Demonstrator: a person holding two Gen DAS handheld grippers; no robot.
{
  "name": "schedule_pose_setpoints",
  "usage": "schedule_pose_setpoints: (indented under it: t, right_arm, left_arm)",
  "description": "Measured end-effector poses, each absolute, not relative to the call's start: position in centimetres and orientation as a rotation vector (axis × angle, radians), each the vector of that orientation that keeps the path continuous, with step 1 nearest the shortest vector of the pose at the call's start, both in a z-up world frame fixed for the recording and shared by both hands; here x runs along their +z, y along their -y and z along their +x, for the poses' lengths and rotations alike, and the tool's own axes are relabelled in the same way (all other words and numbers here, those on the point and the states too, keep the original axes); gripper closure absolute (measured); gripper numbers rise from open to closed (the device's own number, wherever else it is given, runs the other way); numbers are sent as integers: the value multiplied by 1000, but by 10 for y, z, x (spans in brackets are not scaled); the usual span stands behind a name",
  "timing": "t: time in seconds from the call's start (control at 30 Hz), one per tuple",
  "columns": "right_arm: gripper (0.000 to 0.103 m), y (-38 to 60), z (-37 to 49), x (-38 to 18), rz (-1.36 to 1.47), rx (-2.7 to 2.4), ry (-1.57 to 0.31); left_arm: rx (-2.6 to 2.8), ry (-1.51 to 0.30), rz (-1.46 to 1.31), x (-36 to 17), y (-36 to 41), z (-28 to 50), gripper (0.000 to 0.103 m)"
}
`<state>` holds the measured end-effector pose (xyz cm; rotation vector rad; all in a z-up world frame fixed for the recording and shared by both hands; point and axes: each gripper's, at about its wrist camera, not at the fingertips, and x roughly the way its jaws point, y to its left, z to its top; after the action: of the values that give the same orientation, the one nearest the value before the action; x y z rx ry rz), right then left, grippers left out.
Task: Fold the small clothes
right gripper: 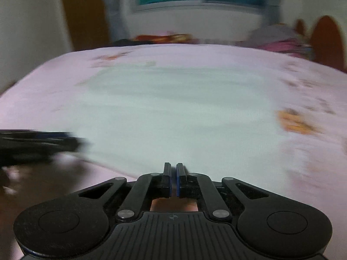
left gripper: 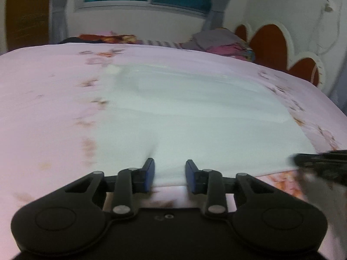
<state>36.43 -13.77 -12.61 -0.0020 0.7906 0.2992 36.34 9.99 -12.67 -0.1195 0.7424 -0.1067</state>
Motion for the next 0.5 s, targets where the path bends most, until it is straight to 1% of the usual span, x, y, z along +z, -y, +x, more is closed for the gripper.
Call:
schedule_pose_setpoints:
  t: [0.1,0.2,0.27,0.4,0.5]
  right_arm:
    - [100,178,358,-129,-28,156,-794]
    - [101,207,354,-132,19,121,-810]
    - [100,206,354,-128,-2,122,-810]
    - [100,197,351,-121,-15,130,-789]
    - [100,200,354,-128,-15,114,-823]
  left_arm:
    - [-87,-742,-153,-127,-116,361,76]
    - [-70,-749,-143,-125,-109,364,77]
    - [-68,-742,-128,-121,-102,365,74]
    - [-62,-745,-97,-125,-102,363,74]
    - [-52,-741,-136,-122,-110,360,74]
